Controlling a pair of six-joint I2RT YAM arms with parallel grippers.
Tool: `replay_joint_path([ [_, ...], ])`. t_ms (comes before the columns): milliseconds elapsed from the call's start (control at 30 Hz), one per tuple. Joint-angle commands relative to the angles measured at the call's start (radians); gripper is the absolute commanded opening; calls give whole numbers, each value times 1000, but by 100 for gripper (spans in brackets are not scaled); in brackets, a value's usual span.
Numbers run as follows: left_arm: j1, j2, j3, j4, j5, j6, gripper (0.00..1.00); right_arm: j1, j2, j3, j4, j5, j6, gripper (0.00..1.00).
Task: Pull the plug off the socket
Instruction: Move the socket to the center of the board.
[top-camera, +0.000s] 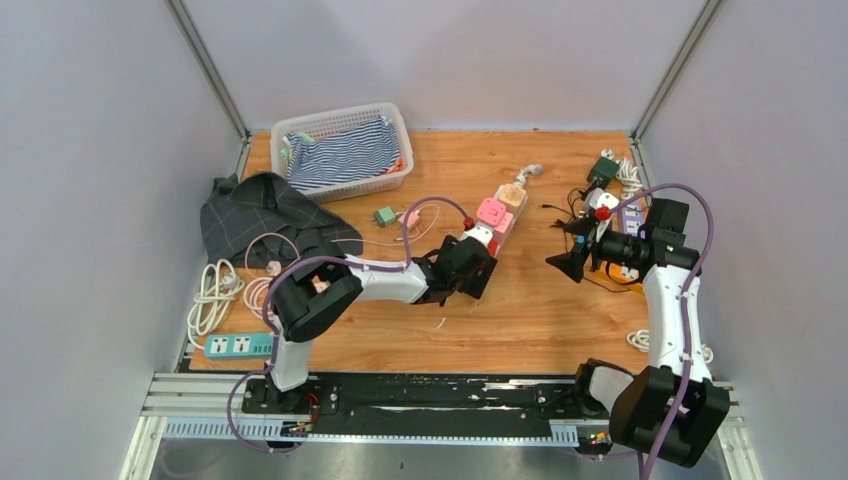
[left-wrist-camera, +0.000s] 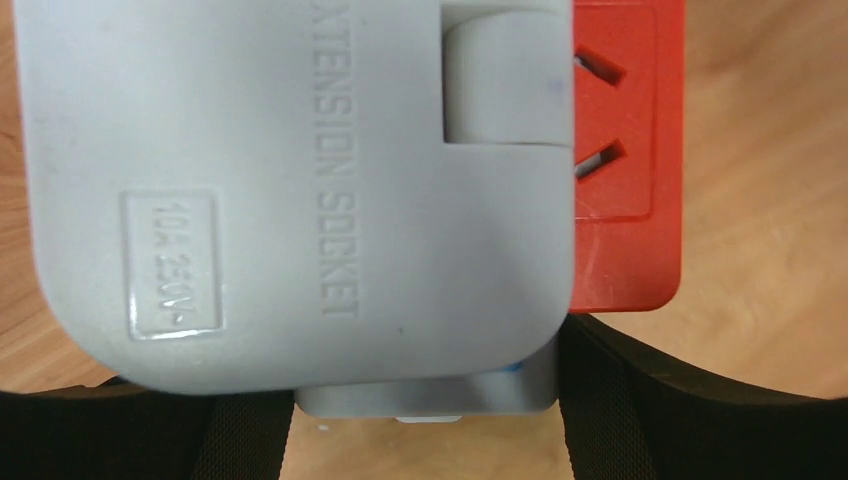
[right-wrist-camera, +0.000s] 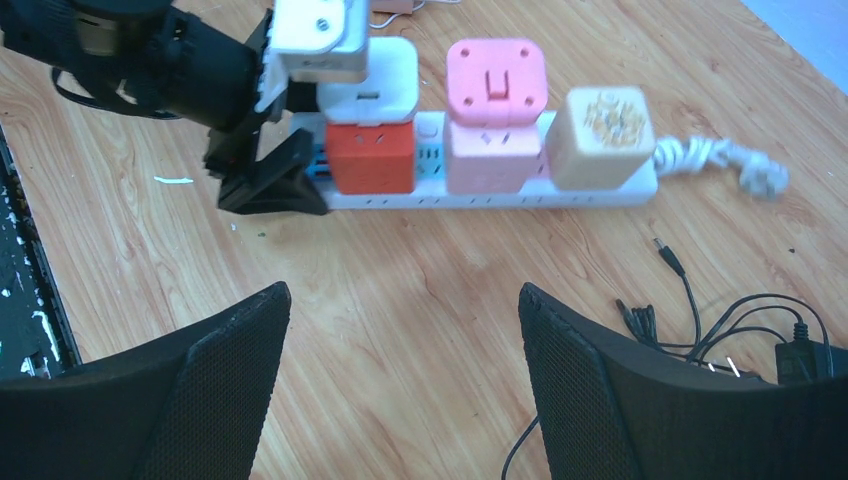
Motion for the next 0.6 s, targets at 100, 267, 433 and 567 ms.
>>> replay_joint_path([
  [100,-40,-95,-191,-1,310,209,14,-13,-11,14,-32,-36,-15,85],
  [267,-40,-194,-274,-8,300,185,14,-11,-11,13,-33,-40,-17,85],
  [433,-40,-276,-371,-30,312,169,16,-11,-13,10,-35,-51,-23,85],
  [567,-42,-299,-396,-146,316,165,19,-9,-11,7,-36,-62,-28,85],
])
